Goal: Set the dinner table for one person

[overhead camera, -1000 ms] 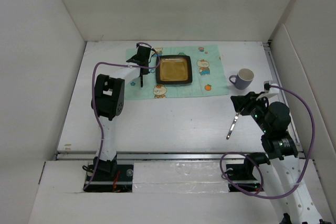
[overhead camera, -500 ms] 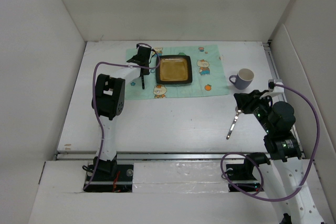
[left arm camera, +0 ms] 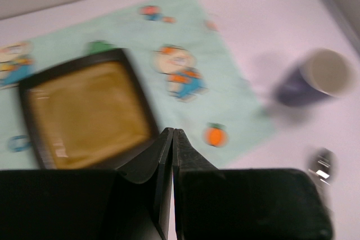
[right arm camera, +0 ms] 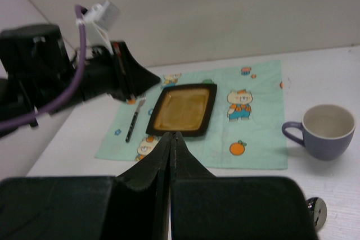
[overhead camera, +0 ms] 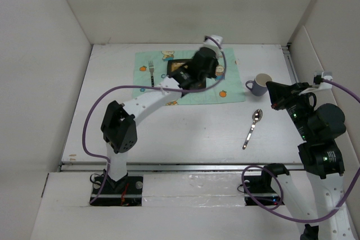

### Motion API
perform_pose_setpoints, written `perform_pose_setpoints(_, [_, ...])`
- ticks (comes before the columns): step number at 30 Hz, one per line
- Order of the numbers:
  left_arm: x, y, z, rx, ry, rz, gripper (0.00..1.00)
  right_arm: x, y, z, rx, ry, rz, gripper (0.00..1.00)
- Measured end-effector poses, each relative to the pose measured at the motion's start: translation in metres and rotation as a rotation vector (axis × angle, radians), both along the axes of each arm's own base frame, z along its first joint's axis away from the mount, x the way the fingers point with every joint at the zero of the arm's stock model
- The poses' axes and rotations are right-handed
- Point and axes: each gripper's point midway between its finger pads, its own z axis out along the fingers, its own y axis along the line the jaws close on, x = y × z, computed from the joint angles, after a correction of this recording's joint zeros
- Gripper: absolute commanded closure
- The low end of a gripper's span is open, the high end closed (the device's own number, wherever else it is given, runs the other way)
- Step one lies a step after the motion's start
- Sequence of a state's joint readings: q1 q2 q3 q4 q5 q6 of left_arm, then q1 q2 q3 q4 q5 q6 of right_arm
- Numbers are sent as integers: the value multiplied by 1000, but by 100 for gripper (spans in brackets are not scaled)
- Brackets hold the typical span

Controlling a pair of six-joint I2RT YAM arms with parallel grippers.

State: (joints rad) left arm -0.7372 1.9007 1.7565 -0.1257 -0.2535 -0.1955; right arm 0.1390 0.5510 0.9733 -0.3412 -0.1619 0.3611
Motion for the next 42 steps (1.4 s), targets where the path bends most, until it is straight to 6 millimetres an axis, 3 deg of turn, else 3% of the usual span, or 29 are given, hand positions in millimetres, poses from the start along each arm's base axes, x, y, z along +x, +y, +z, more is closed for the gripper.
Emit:
perform_pose_setpoints(3, [-73, -81, 2, -26, 4, -177, 100, -12, -6, 27, 5, -61, -26, 99])
perform_pose_setpoints(5, [-113, -115, -14, -19, 36, -252, 99, -18, -10, 35, 8, -83, -41, 99])
perform_pose_setpoints(6, [-129, -129, -25, -10, 54, -281, 91, -21, -11, 36, 8, -87, -46, 98])
perform_pose_setpoints(8, [-153, -151, -50, 15, 89, -320, 82, -22, -13, 31, 5, -69, -53, 97])
perform_pose_setpoints(12, [-185, -188, -114, 83, 173, -365, 78, -31, -16, 27, -2, -43, -63, 92])
perform_pose_setpoints(14, [-195, -196, -145, 116, 214, -376, 73, -37, -19, 31, -8, -47, -74, 90])
perform_pose_setpoints(15, [-197, -197, -150, 121, 221, -377, 68, -41, -20, 36, -9, -56, -79, 87])
perform_pose_setpoints(16, [-203, -197, -172, 143, 261, -379, 67, -45, -21, 40, -8, -68, -83, 86])
perform_pose_setpoints(20, [-210, -202, -202, 157, 331, -368, 63, -53, -23, 50, -10, -100, -84, 80])
perform_pose_setpoints(25, [-213, -209, -210, 134, 368, -361, 61, -51, -21, 45, -23, -85, -75, 77])
perform_pose_setpoints(34, [-229, -226, -204, 58, 399, -405, 58, -43, -17, 30, -38, -43, -54, 76])
perform_pose_setpoints(42, [-236, -241, -219, 76, 376, -392, 64, -43, -17, 28, -42, -39, -55, 75])
